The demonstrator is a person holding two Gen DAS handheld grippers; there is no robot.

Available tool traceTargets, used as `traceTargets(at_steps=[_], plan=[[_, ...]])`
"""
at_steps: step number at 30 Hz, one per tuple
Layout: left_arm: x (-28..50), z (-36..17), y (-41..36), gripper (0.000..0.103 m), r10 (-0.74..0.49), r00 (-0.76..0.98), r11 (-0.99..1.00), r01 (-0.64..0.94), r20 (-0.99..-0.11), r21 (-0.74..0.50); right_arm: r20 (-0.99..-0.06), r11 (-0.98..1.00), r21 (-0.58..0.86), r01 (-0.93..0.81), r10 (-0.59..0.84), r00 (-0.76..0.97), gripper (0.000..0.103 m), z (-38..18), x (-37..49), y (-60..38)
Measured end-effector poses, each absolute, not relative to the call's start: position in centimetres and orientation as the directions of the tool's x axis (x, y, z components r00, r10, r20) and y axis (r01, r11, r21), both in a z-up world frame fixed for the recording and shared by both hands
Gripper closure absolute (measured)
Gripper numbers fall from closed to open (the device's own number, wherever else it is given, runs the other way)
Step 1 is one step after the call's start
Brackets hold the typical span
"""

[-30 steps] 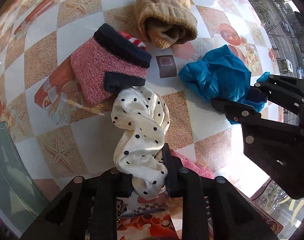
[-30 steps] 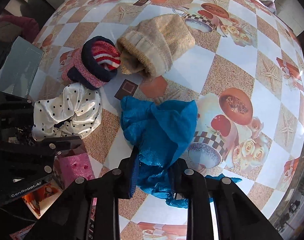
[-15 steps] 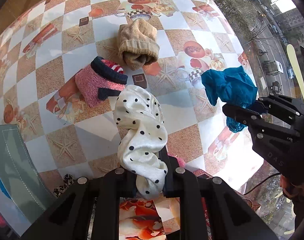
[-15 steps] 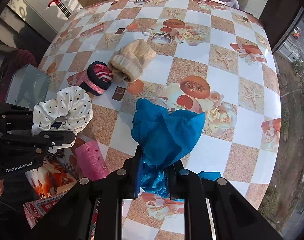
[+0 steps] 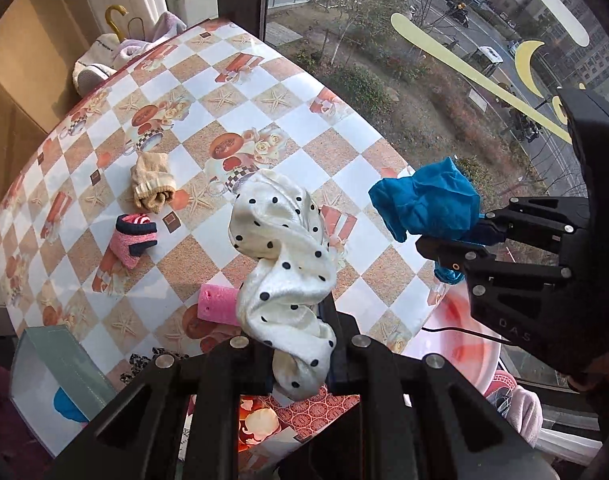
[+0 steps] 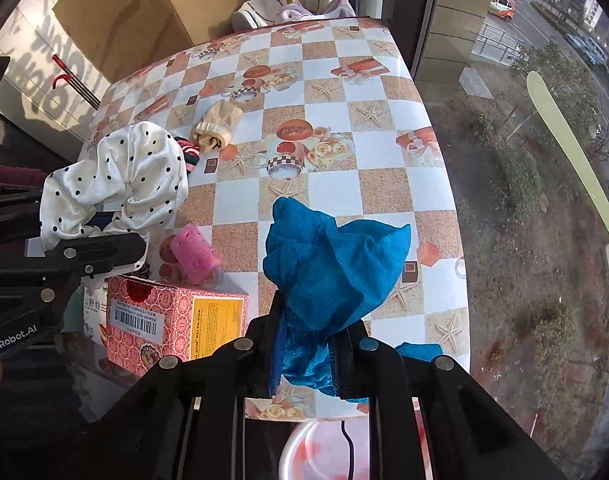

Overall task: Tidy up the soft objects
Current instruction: 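Carry the polka-dot scrunchie and blue glove toward the white box with both tools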

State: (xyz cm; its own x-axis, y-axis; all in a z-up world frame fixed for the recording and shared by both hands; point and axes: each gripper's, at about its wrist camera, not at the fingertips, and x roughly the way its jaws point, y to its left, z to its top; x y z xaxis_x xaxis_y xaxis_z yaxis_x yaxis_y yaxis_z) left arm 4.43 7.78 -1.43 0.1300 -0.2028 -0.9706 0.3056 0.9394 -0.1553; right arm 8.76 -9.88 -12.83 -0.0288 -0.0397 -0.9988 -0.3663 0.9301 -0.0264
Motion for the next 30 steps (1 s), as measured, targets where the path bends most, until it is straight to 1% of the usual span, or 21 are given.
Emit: traceTargets(at_steps=[5, 14, 20, 30], plan=[[-0.6, -1.4, 7.2, 0.084, -0.183, 0.118, 0.920, 0.370, -0.976, -0.128, -0.998, 0.943, -0.030, -0.330, -0.044, -0.036, 0.083, -10.7, 3.7, -10.0], [-6.2, -0.5, 9.3, 0.084, -0.162, 0.139, 0.915, 0.391, -0.977, -0.096, -0.998, 0.931, -0.016, -0.365, -0.034, -0.043, 0.083, -8.8, -2.3, -6.5], [-8.8, -0.5, 11.9, 0.084, -0.141, 0.142, 0.936, 0.342, -0.980, -0.085, -0.999, 0.905, 0.012, -0.425, -0.010, -0.051, 0.083, -8.0, -5.0, -3.2], [-11.5, -1.5, 16.9, 0.084, -0.128, 0.136, 0.972, 0.214, -0.982, -0.096, -0.996, 0.846, 0.044, -0.532, -0.001, -0.084, 0.083, -8.8, -7.5, 1.5]])
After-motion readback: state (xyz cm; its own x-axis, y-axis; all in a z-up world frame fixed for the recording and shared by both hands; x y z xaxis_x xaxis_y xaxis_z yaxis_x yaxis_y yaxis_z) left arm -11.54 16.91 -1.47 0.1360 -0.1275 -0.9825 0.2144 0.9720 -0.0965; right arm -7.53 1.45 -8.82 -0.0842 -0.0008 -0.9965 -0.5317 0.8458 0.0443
